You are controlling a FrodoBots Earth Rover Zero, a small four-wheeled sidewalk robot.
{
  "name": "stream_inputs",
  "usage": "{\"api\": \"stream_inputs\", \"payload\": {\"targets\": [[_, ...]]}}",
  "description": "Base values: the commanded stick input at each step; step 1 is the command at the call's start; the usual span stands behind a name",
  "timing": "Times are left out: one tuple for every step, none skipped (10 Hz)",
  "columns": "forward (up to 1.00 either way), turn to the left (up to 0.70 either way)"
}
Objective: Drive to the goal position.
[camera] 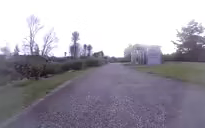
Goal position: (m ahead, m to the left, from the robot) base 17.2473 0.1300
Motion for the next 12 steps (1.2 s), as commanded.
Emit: {"api": "stream_inputs", "payload": {"targets": [[0.85,0.00],[0.85,-0.34],[0.85,-0.34],[0.85,-0.34],[0.85,-0.34],[0.85,-0.34],[0.85,-0.34],[0.85,-0.34],[0.85,-0.34],[0.85,-0.34],[0.85,-0.34],[0.85,-0.34]]}}
